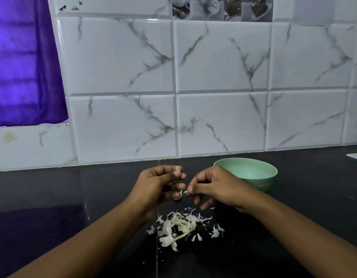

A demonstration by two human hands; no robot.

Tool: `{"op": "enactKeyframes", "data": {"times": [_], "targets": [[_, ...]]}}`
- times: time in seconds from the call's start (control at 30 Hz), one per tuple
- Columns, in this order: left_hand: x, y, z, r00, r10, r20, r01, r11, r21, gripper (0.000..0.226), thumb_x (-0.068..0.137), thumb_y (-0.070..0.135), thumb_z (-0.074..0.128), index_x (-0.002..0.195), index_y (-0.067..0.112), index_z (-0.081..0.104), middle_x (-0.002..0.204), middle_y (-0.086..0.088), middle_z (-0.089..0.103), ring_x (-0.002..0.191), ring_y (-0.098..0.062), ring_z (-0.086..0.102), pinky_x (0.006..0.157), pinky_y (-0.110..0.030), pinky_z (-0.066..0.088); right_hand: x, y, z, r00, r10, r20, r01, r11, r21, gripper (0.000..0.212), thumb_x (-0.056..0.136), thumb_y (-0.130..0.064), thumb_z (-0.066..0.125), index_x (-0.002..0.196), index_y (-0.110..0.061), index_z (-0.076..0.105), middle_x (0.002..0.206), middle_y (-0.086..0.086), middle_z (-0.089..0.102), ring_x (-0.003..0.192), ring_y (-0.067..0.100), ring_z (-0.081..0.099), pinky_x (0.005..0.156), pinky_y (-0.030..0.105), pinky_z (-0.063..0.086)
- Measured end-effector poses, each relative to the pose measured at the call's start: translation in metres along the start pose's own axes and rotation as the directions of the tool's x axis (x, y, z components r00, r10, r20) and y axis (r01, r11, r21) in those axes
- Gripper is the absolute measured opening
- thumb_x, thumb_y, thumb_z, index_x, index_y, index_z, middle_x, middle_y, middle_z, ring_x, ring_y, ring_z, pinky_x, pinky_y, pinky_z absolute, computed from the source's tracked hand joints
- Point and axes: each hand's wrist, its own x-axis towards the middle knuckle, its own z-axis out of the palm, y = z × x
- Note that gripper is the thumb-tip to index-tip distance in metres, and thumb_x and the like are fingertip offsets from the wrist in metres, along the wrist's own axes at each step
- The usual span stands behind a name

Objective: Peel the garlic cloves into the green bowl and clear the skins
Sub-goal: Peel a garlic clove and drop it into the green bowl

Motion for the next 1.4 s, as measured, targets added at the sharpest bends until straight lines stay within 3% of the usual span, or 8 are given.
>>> {"op": "enactKeyframes", "data": {"times": [0.07,0.2,0.33,0.43,0.6,0.87,1.23,1.4], "targets": [[0.001,0.003,-0.001,0.999,-0.042,-0.001,0.042,0.999,-0.006,0.009,0.087,0.003,0.06,0.09,0.006,0.067,0.07,-0.002,0.071,0.051,-0.007,0.063,0.042,-0.016,0.047,-0.003,-0.003,-0.003,0.998,-0.035,0.054,0.041,0.993,-0.109,0.012,0.087,-0.016,0.066,0.076,-0.014,0.071,0.072,0.004,0.067,0.062,0.007,0.061,0.055,0.021,0.052],[0.002,0.006,-0.004,0.993,-0.116,0.009,0.116,0.992,0.05,0.013,0.089,0.0,0.057,0.091,0.006,0.069,0.068,-0.001,0.07,0.049,-0.005,0.062,0.04,-0.015,0.046,-0.005,-0.005,-0.004,0.99,-0.138,-0.018,0.13,0.966,-0.222,0.02,0.078,-0.017,0.077,0.061,-0.024,0.068,0.053,-0.006,0.06,0.048,0.001,0.053,0.05,0.018,0.047],[0.0,0.006,-0.004,0.991,-0.136,0.019,0.134,0.986,0.097,0.014,0.089,0.0,0.057,0.089,0.005,0.07,0.069,-0.002,0.07,0.049,-0.006,0.062,0.04,-0.016,0.046,-0.005,-0.004,-0.006,0.974,-0.223,-0.044,0.211,0.96,-0.183,0.022,0.069,-0.012,0.083,0.063,-0.022,0.064,0.063,0.0,0.066,0.058,0.007,0.059,0.057,0.026,0.053],[0.001,0.006,-0.005,0.992,-0.127,0.017,0.124,0.986,0.113,0.011,0.089,0.001,0.058,0.087,0.003,0.069,0.067,-0.003,0.07,0.047,-0.006,0.061,0.041,-0.016,0.047,-0.003,-0.001,-0.006,0.963,-0.26,-0.068,0.248,0.957,-0.154,0.023,0.077,-0.002,0.074,0.075,-0.02,0.062,0.069,0.002,0.067,0.065,0.017,0.065,0.063,0.035,0.057],[0.0,0.006,-0.003,0.994,-0.104,0.028,0.099,0.983,0.156,0.009,0.088,0.003,0.06,0.086,0.0,0.069,0.068,-0.005,0.07,0.047,-0.007,0.062,0.043,-0.018,0.049,-0.002,0.0,-0.005,0.966,-0.252,-0.055,0.244,0.962,-0.121,0.02,0.092,0.0,0.053,0.085,-0.013,0.066,0.075,-0.001,0.071,0.065,0.015,0.068,0.058,0.023,0.052],[0.0,0.003,-0.004,0.994,-0.099,0.049,0.082,0.96,0.268,0.009,0.086,0.005,0.064,0.09,0.0,0.071,0.074,-0.009,0.068,0.051,-0.007,0.062,0.047,-0.017,0.049,0.005,0.01,-0.003,0.893,-0.416,-0.175,0.33,0.866,-0.376,0.011,0.081,-0.007,0.072,0.086,-0.016,0.073,0.066,-0.01,0.067,0.058,0.002,0.063,0.062,0.021,0.052],[-0.004,0.001,-0.001,0.986,0.065,0.153,-0.114,0.934,0.339,0.013,0.083,0.002,0.068,0.095,0.006,0.072,0.072,-0.003,0.073,0.063,-0.01,0.067,0.065,-0.029,0.057,0.005,0.009,-0.005,0.856,-0.425,-0.294,0.329,0.887,-0.323,0.006,0.079,-0.009,0.074,0.079,-0.015,0.073,0.067,0.001,0.072,0.063,0.009,0.069,0.066,0.026,0.057],[-0.004,-0.001,-0.001,0.978,0.177,0.109,-0.204,0.914,0.351,0.007,0.083,0.002,0.068,0.088,0.003,0.073,0.075,-0.019,0.072,0.06,-0.013,0.065,0.059,-0.025,0.055,0.003,0.007,-0.004,0.871,-0.406,-0.277,0.318,0.895,-0.314,0.013,0.081,-0.011,0.072,0.073,-0.021,0.071,0.065,0.003,0.071,0.063,0.013,0.07,0.068,0.034,0.059]]}}
